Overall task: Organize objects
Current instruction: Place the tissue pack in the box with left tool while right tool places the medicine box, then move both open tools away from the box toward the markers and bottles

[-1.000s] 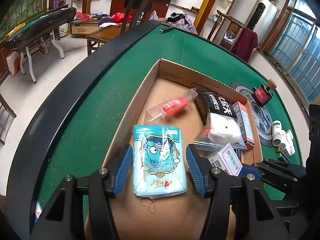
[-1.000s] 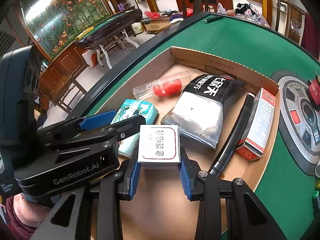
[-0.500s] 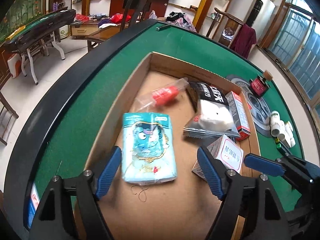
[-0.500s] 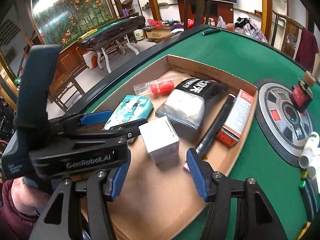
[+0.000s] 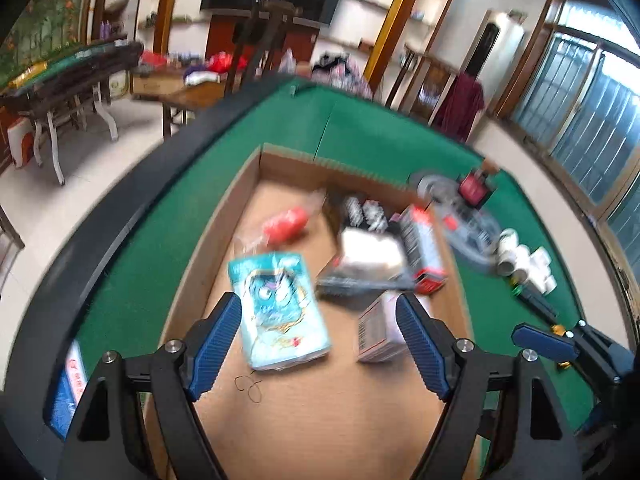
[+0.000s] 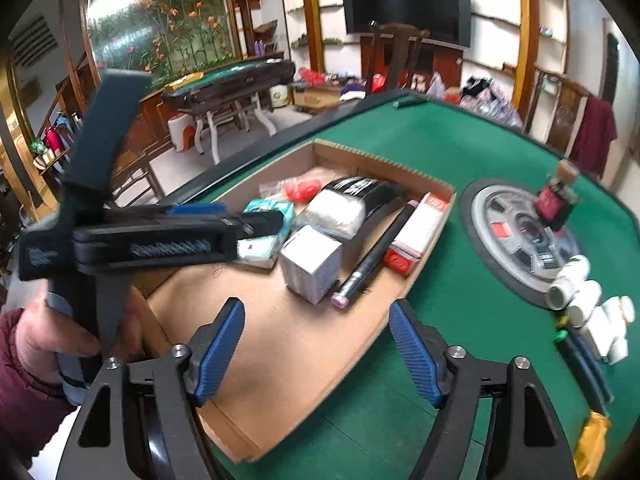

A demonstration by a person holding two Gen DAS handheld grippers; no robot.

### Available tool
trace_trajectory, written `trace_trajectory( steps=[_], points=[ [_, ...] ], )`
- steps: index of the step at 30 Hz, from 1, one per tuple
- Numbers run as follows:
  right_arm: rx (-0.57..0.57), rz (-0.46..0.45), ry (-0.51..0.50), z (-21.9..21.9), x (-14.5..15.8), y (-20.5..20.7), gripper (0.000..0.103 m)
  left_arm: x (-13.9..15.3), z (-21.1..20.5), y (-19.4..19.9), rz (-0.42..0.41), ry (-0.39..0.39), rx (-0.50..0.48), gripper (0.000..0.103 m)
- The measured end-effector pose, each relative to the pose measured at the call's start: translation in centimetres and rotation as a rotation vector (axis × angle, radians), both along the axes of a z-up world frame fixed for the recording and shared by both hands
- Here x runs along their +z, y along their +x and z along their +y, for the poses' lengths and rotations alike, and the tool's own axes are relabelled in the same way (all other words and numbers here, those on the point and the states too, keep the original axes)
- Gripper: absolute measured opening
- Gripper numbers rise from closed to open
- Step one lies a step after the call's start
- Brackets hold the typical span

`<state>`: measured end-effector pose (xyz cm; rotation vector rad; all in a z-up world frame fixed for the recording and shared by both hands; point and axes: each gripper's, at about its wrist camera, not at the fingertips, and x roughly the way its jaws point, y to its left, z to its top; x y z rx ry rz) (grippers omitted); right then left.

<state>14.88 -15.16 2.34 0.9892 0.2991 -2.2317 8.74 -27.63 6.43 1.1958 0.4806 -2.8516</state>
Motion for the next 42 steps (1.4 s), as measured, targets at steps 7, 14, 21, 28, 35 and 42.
trace_trajectory(
  steps=[7, 14, 21, 28, 35, 42],
  points=[
    [-0.091, 0.079, -0.021, 3.7, 1.8, 0.6, 0.087, 3.5, 3.0, 1.8, 0.073, -0.016, -0.007, 0.086],
    [-0.204, 0.108, -0.006, 8.2, 2.3, 0.5, 0.087, 4.0, 6.7, 2.6, 0.080, -0.024, -0.048, 0.086],
    [-0.308, 0.123, 0.001, 12.2, 2.3, -0.2, 0.089, 3.9, 9.9, 2.1, 0.058, -0.048, -0.086, 0.086],
    [-0.363, 0.125, 0.000, 14.7, 2.0, -1.0, 0.089, 3.5, 12.6, 1.6, 0.041, -0.065, -0.127, 0.086],
    [-0.388, 0.123, 0.002, 16.3, 1.8, -1.6, 0.089, 2.7, 15.1, 0.5, 0.006, -0.081, -0.167, 0.086],
    [-0.409, 0.128, 0.017, 18.4, 1.8, -2.7, 0.090, 1.7, 16.7, -0.7, -0.035, -0.083, -0.195, 0.086]
  ],
)
